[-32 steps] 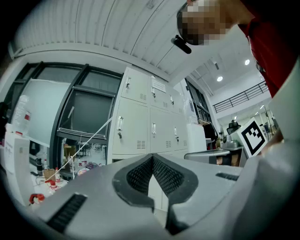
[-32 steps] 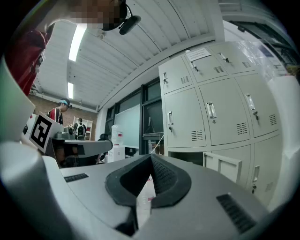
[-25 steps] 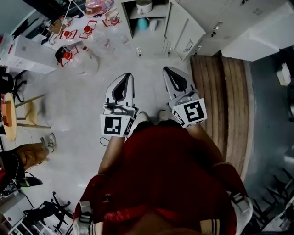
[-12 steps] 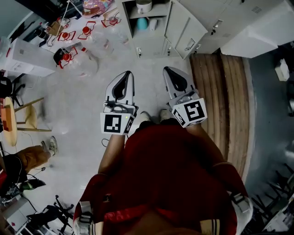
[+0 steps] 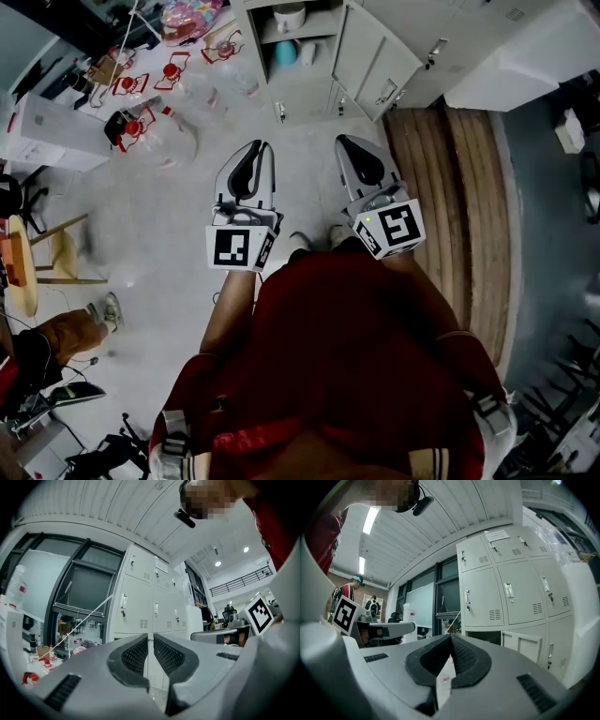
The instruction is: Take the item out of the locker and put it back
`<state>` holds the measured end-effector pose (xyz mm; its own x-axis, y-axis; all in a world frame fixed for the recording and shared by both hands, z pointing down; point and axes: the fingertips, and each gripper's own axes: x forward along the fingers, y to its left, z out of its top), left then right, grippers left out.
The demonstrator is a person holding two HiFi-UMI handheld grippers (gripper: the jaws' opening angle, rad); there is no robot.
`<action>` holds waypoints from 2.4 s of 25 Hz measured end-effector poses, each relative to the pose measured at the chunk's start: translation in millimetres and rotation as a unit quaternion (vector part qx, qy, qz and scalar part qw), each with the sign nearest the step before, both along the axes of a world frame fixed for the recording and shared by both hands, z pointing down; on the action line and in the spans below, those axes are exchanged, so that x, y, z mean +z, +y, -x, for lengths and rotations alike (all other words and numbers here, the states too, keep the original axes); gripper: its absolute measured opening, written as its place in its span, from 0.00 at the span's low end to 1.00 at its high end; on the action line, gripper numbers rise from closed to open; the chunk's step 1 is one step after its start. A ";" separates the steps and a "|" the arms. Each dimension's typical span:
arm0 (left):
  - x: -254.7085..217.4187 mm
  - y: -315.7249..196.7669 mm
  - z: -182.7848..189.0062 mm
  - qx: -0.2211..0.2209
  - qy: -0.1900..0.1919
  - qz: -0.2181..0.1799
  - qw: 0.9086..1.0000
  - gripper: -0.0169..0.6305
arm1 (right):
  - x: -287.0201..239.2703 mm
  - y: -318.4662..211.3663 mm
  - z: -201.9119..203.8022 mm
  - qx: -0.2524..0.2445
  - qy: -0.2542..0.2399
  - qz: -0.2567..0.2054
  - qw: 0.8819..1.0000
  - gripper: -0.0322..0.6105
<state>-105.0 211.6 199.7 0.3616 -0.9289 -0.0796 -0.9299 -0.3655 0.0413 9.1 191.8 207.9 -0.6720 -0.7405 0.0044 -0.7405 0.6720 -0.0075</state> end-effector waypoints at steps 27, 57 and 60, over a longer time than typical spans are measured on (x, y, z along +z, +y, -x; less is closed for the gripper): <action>20.5 -74.5 14.0 0.007 -0.019 0.026 0.999 0.20 | 6.1 -48.8 1.0 0.019 0.003 0.007 1.000 0.05; 65.5 -272.0 -20.2 -0.104 -0.048 0.068 0.991 0.24 | 30.4 -253.7 -18.2 -0.085 -0.014 0.017 0.996 0.05; 71.5 -281.2 -19.5 -0.112 -0.050 0.074 0.990 0.24 | 35.4 -260.3 -19.8 -0.090 -0.016 0.023 0.996 0.05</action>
<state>-85.6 -69.6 271.2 0.1451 -0.9854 0.0886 -0.9890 -0.1471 -0.0174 28.9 -68.5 243.3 -0.7946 -0.6071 0.0116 -0.6065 0.7926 -0.0627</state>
